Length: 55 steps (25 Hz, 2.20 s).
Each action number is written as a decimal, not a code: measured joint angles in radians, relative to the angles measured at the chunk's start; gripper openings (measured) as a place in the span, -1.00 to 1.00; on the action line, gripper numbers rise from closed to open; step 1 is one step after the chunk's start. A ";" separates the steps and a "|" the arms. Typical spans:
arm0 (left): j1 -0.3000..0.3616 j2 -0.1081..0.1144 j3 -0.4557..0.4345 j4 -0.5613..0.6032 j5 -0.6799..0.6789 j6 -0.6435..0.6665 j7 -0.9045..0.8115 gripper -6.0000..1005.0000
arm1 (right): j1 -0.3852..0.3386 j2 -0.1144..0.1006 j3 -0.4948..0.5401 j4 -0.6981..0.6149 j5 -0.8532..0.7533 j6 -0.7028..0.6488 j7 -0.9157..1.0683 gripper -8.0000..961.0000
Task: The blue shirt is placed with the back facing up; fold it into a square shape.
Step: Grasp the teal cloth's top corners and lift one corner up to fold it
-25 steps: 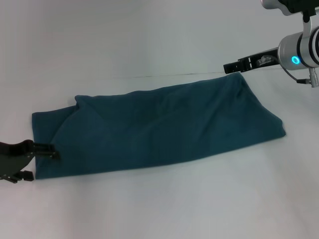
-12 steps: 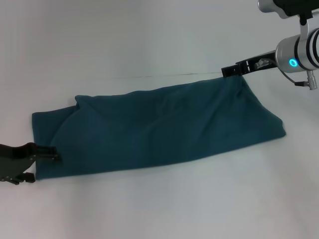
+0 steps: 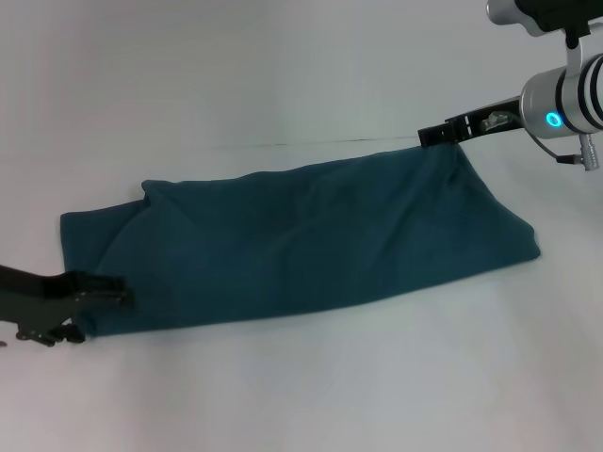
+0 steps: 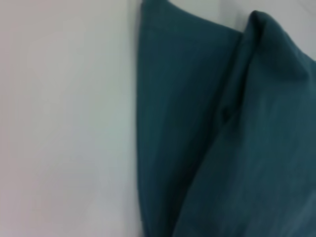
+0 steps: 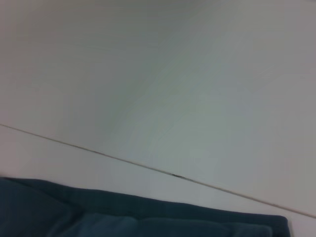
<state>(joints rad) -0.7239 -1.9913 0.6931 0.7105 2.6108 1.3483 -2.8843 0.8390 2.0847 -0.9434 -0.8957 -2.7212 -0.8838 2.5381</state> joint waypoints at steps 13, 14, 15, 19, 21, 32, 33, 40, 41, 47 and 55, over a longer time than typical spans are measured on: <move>-0.041 -0.003 0.042 -0.047 0.007 -0.050 0.028 0.86 | 0.000 0.000 -0.020 0.000 0.000 -0.003 0.002 0.93; -0.040 -0.002 0.047 -0.045 0.007 -0.051 0.026 0.86 | 0.000 0.000 -0.022 0.000 0.000 -0.003 0.002 0.93; -0.039 0.000 0.048 -0.043 0.007 -0.051 0.025 0.86 | 0.000 0.000 -0.022 0.000 0.000 -0.003 0.002 0.93; -0.027 0.003 0.047 -0.015 0.023 -0.028 0.018 0.86 | 0.000 0.000 -0.023 0.000 0.000 -0.003 0.004 0.92; -0.016 0.003 0.044 0.016 0.041 -0.009 0.008 0.86 | 0.000 0.000 -0.023 0.000 0.000 -0.003 0.005 0.92; 0.023 -0.001 0.044 0.072 0.071 -0.015 -0.015 0.86 | 0.006 0.001 -0.023 0.000 0.000 0.000 0.005 0.92; 0.022 -0.001 0.046 0.066 0.073 -0.018 -0.015 0.86 | 0.006 0.001 -0.023 0.000 0.000 0.000 0.005 0.92; 0.003 -0.011 0.049 0.042 0.072 -0.040 -0.012 0.86 | 0.006 0.002 -0.023 0.000 0.000 -0.002 0.005 0.92; -0.001 -0.011 0.050 0.035 0.072 -0.042 -0.012 0.86 | 0.006 0.002 -0.023 0.000 0.000 -0.002 0.005 0.92; -0.038 -0.013 0.053 -0.022 0.073 -0.063 -0.007 0.86 | 0.006 0.002 -0.023 -0.002 0.000 -0.002 0.005 0.92; -0.058 -0.015 0.065 -0.041 0.071 -0.076 0.033 0.85 | 0.001 0.002 -0.023 -0.004 0.000 -0.001 0.005 0.92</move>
<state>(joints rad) -0.7816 -2.0062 0.7584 0.6699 2.6818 1.2719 -2.8518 0.8397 2.0862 -0.9664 -0.8993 -2.7213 -0.8851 2.5433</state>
